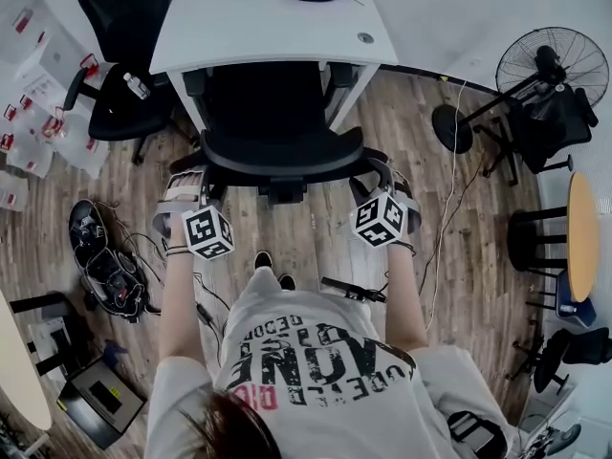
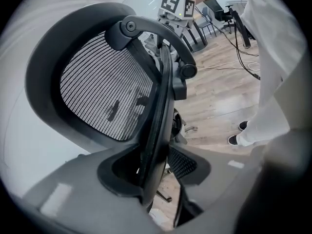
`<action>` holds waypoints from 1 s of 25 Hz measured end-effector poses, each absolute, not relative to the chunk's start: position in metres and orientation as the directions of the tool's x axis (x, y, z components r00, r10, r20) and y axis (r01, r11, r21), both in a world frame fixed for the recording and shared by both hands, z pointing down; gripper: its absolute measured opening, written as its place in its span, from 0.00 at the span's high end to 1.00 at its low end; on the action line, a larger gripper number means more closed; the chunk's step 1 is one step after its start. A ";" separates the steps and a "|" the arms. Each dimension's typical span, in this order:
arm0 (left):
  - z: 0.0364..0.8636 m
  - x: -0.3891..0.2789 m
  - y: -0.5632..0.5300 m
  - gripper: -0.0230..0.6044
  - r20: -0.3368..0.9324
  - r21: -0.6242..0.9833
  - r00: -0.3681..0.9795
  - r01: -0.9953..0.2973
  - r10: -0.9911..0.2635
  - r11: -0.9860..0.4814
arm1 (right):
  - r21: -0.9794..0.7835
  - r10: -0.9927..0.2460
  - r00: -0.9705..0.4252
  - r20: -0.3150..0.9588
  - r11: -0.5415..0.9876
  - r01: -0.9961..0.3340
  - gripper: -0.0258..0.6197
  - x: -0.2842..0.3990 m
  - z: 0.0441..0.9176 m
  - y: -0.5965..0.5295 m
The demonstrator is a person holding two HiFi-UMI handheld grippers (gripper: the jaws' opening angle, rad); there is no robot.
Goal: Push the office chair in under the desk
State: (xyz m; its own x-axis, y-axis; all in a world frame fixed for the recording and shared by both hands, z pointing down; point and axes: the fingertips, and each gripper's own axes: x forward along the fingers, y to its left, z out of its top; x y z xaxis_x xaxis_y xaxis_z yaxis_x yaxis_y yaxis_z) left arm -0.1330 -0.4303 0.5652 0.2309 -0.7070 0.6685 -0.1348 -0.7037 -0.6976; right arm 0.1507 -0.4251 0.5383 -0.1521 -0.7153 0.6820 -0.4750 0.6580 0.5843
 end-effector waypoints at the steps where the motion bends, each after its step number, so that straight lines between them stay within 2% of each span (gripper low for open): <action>1: 0.565 -0.132 -0.433 0.67 0.669 -0.697 0.231 -0.135 -0.707 -0.704 | 0.582 -0.712 -0.148 0.686 0.660 -0.476 0.66 0.151 0.539 -0.429; 25: 0.563 -0.123 -0.472 0.69 0.666 -0.701 0.272 -0.087 -0.694 -0.707 | 0.602 -0.713 -0.097 0.694 0.649 -0.466 0.66 0.159 0.541 -0.472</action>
